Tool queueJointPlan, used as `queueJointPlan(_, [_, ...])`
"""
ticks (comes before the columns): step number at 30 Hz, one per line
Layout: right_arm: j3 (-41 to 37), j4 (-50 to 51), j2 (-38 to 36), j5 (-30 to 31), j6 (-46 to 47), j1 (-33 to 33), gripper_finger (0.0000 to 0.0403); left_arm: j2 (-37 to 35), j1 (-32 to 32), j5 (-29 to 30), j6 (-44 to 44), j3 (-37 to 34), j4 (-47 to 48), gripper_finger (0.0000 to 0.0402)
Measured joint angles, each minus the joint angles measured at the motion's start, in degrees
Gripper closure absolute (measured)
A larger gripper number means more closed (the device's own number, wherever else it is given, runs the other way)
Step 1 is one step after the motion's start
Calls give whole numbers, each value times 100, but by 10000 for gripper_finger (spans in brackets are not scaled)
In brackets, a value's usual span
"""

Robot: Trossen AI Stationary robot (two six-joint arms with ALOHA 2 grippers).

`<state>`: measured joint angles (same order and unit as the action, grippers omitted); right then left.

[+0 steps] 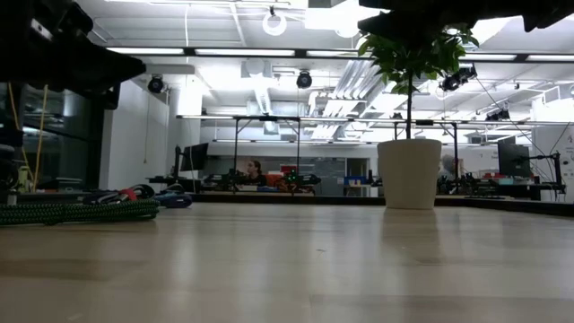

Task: Pick and place USB-C Cables
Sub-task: Put the blue charger cable into the orange bin

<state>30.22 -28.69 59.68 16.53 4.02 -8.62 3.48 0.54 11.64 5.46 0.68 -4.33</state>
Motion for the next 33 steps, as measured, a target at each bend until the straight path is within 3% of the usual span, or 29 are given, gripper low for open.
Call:
queueJointPlan(5, [4,-102,0,0,-60,0,192,223,2,170,187,1,-423,316])
queueJointPlan(15, [4,-114,0,2,-62,0,192,1263,2,1440,294,336,-799,193])
queueJointPlan(25, [4,-102,0,2,1,0,192,3354,-28,4191,1702,1376,233,196])
queueJointPlan(28, [4,-72,0,4,2,0,192,3973,-139,4455,1906,1610,549,198])
queueJointPlan(33, [4,-73,0,4,3,0,192,4735,-509,4348,2491,1958,1155,199])
